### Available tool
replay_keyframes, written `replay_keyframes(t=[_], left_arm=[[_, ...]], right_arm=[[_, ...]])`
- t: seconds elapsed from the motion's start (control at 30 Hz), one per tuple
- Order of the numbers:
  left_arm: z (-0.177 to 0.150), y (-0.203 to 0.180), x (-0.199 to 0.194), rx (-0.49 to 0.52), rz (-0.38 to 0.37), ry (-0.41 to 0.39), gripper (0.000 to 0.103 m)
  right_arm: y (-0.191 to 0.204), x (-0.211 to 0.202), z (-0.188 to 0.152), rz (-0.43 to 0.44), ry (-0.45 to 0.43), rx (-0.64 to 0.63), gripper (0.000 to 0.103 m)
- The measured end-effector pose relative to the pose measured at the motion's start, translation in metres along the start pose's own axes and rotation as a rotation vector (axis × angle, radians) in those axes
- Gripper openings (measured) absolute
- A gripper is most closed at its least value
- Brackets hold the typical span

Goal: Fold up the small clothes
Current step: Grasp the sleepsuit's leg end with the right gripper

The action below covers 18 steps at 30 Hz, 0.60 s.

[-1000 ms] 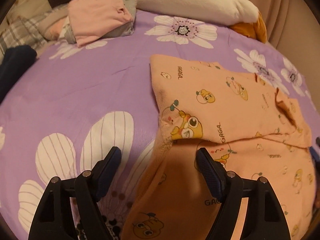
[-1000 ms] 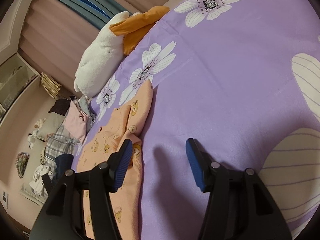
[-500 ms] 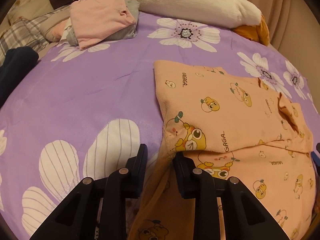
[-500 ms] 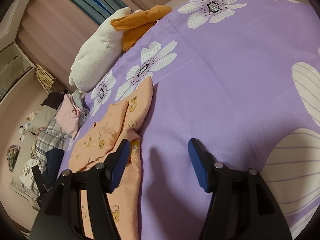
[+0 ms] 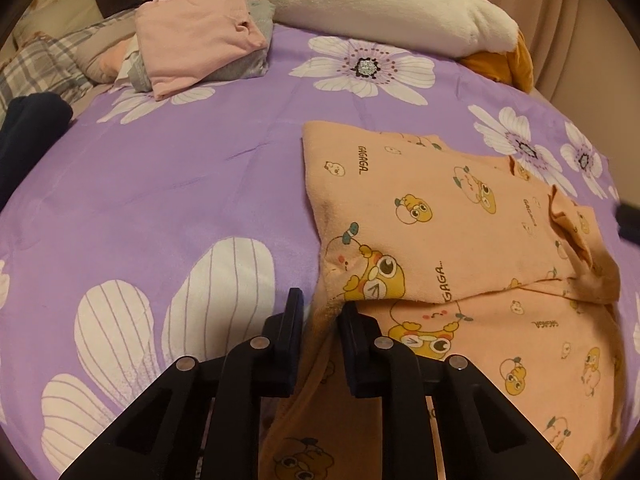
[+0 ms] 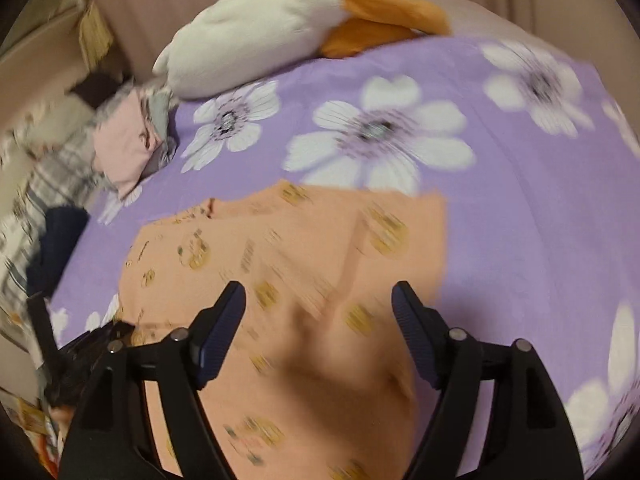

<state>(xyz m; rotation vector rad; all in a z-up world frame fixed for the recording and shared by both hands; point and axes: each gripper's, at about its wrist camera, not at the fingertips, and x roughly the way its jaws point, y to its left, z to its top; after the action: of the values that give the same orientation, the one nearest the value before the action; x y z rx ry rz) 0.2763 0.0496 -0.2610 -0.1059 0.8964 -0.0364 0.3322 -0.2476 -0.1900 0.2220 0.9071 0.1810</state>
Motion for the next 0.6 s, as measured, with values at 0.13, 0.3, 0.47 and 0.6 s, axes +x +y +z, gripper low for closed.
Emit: replay_keyframes(t=[0.13, 0.3, 0.47, 0.6], left_arm=[[0.0, 0.0, 0.0, -0.004, -0.005, 0.001, 0.02], [0.0, 0.001, 0.002, -0.015, -0.02, 0.003, 0.02], [0.0, -0.002, 0.002, -0.005, -0.007, 0.0, 0.02], [0.0, -0.002, 0.002, -0.006, -0.008, -0.004, 0.02]], right_arm=[[0.058, 0.043, 0.012, -0.118, 0.066, -0.187, 0.076], [0.035, 0.086, 0.017, -0.289, 0.171, -0.14, 0.004], [-0.015, 0.022, 0.025, -0.195, 0.007, 0.032, 0.005], [-0.052, 0.007, 0.005, -0.253, 0.052, 0.08, 0.005]])
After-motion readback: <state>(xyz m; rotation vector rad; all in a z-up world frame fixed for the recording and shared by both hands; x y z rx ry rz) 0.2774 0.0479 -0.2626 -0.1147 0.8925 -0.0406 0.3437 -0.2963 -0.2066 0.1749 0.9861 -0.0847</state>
